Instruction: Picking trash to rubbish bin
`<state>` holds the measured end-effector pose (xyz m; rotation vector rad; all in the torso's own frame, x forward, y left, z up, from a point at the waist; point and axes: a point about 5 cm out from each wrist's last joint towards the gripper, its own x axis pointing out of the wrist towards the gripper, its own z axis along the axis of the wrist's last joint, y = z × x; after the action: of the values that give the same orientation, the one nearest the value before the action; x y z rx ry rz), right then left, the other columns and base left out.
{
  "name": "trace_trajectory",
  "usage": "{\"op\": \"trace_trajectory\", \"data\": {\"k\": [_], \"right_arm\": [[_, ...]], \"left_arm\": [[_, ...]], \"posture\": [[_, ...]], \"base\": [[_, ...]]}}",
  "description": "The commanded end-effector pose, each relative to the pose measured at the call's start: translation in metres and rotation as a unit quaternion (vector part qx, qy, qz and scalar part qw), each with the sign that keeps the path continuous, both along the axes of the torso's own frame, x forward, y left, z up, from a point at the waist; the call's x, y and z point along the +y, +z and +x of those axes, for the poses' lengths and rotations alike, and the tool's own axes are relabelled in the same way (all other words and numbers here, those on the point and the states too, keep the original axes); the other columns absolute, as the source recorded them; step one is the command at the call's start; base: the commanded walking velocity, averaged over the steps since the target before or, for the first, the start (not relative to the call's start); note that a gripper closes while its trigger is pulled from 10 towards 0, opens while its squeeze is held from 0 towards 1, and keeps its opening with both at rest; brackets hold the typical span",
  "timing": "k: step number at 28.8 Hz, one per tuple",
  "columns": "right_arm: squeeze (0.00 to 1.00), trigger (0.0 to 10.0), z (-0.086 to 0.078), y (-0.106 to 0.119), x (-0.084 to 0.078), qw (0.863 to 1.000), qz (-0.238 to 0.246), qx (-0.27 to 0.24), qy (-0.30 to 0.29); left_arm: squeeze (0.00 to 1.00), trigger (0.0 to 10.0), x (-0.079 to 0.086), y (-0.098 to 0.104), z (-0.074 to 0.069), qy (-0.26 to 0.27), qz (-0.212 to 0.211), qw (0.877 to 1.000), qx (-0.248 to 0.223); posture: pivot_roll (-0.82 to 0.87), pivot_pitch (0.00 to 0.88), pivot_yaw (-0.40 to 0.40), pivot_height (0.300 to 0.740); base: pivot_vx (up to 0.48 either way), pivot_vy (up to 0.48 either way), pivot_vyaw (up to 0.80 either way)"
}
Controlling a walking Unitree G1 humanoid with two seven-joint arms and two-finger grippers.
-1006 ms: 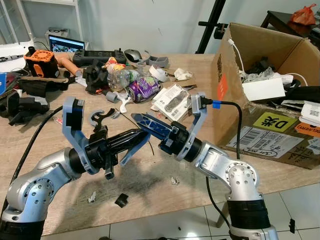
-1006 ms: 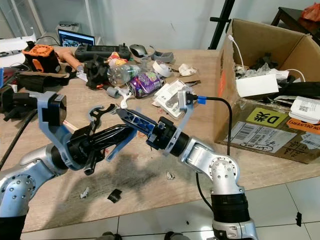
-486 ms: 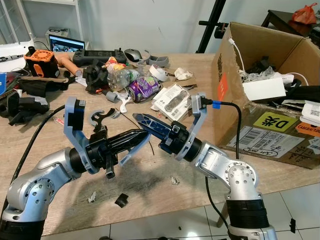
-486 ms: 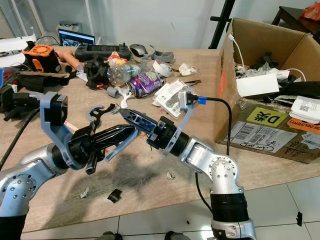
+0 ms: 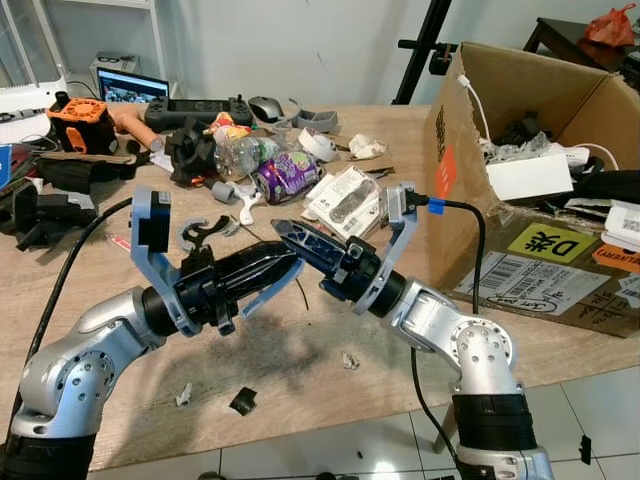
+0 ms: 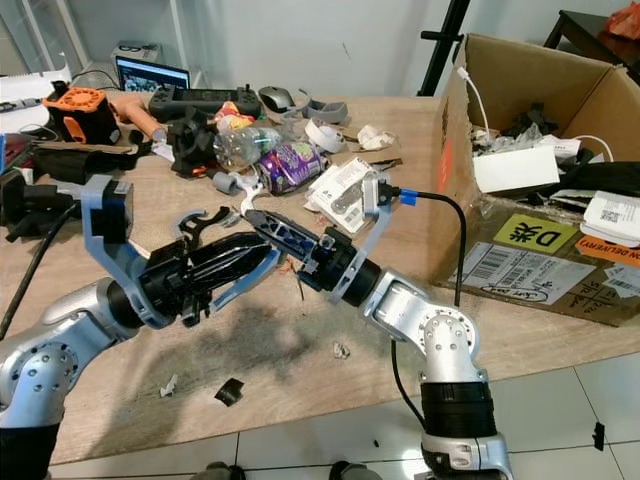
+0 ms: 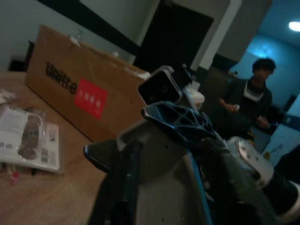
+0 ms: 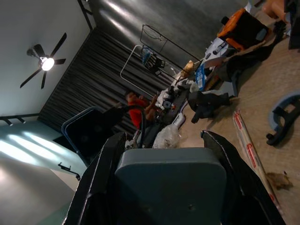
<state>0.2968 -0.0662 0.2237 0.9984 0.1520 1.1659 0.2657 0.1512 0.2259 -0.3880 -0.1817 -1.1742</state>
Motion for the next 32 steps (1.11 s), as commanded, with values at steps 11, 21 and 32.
{"op": "trace_trajectory", "data": {"k": [11, 21, 32], "right_arm": [[0.0, 0.0, 0.002, -0.008, -0.001, 0.999, -0.035, 0.007, -0.005], [0.0, 0.0, 0.001, -0.003, 0.001, 0.999, -0.044, -0.006, 0.003], [0.0, 0.0, 0.017, 0.063, -0.016, 0.975, 0.021, -0.158, -0.155]], "left_arm": [[1.0, 10.0, 0.023, 0.006, 0.019, 0.146, -0.021, 0.989, -0.03], [0.0, 10.0, 0.08, 0.018, 0.058, 0.459, -0.044, 0.887, -0.037], [0.0, 10.0, 0.084, -0.013, 0.066, 0.561, 0.101, 0.822, -0.01]], "posture": [[0.06, 0.192, -0.085, 0.74], [0.05, 0.239, -0.088, 0.74], [0.05, 0.228, -0.075, 0.74]], "base": [[0.0, 0.0, 0.0], [0.0, 0.0, 0.0], [0.0, 0.0, 0.0]]}}
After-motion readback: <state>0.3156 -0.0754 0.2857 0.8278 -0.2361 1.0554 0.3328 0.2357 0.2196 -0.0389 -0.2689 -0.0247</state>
